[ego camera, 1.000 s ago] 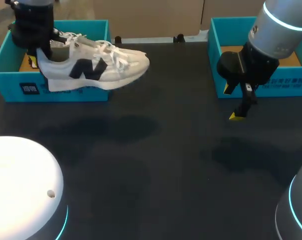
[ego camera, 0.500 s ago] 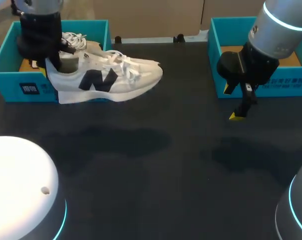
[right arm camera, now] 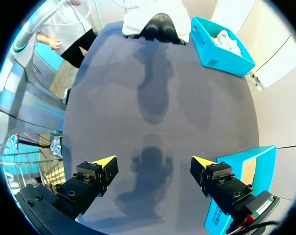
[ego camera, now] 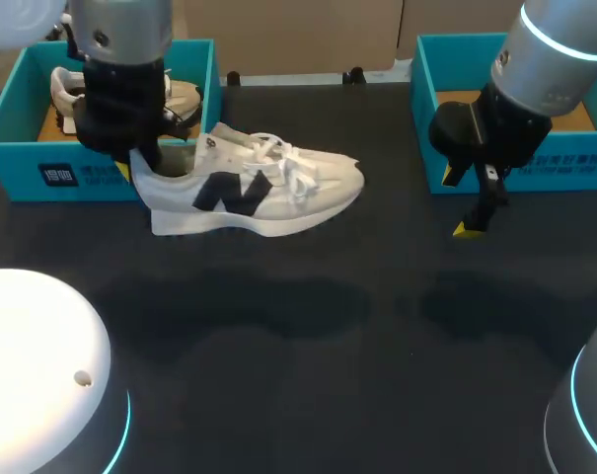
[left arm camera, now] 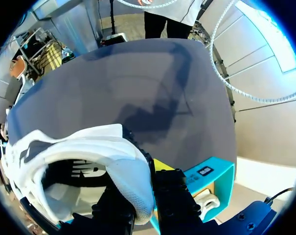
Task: Take the shoe out of the shoebox, open the shoe tongue, remove and reinsert the insole, then place the shoe into the shoebox
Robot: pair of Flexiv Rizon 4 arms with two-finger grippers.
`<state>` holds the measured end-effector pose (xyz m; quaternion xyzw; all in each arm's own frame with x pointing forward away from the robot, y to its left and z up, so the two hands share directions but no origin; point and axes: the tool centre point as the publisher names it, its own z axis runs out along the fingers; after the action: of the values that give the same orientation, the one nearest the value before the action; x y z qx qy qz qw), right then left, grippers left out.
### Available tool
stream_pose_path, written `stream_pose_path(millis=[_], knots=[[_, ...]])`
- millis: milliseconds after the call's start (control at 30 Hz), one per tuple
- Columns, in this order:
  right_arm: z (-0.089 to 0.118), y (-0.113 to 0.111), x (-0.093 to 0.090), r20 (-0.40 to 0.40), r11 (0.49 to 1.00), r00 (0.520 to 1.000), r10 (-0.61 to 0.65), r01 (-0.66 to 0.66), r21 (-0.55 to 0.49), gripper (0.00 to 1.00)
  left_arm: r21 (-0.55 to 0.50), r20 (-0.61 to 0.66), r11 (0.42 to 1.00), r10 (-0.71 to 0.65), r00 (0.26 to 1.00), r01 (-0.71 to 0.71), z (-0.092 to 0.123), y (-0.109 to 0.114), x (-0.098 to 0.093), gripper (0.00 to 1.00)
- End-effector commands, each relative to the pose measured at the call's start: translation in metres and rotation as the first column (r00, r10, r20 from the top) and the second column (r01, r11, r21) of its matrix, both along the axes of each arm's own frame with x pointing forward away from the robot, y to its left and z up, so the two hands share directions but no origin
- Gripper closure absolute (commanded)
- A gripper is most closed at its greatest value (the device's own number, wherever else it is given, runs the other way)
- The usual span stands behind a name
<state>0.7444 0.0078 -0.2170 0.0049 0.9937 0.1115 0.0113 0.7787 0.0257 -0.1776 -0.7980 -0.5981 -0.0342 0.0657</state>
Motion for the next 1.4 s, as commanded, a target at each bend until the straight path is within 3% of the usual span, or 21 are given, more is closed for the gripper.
stream_pose_path(millis=[33,400,733,1400], knots=[[-0.001,0.0,0.001,-0.001,1.0,1.0,0.0,0.0,-0.001,0.0,0.007,-0.002,1.0,0.007,1.0,-0.007,-0.004,-0.014,-0.001,1.0],[-0.001,0.0,0.001,-0.001,1.0,1.0,0.0,0.0,-0.001,0.0,0.015,0.018,1.0,-0.001,1.0,0.001,-0.017,-0.045,-0.016,1.0],[-0.001,0.0,0.001,-0.001,1.0,1.0,0.0,0.0,-0.001,0.0,-0.02,0.079,0.999,0.029,0.996,-0.027,-0.039,-0.052,-0.026,1.0],[-0.001,0.0,0.001,-0.001,1.0,1.0,0.0,0.0,-0.001,0.0,-0.017,0.09,1.0,0.021,0.996,-0.019,-0.119,-0.067,-0.025,1.0]])
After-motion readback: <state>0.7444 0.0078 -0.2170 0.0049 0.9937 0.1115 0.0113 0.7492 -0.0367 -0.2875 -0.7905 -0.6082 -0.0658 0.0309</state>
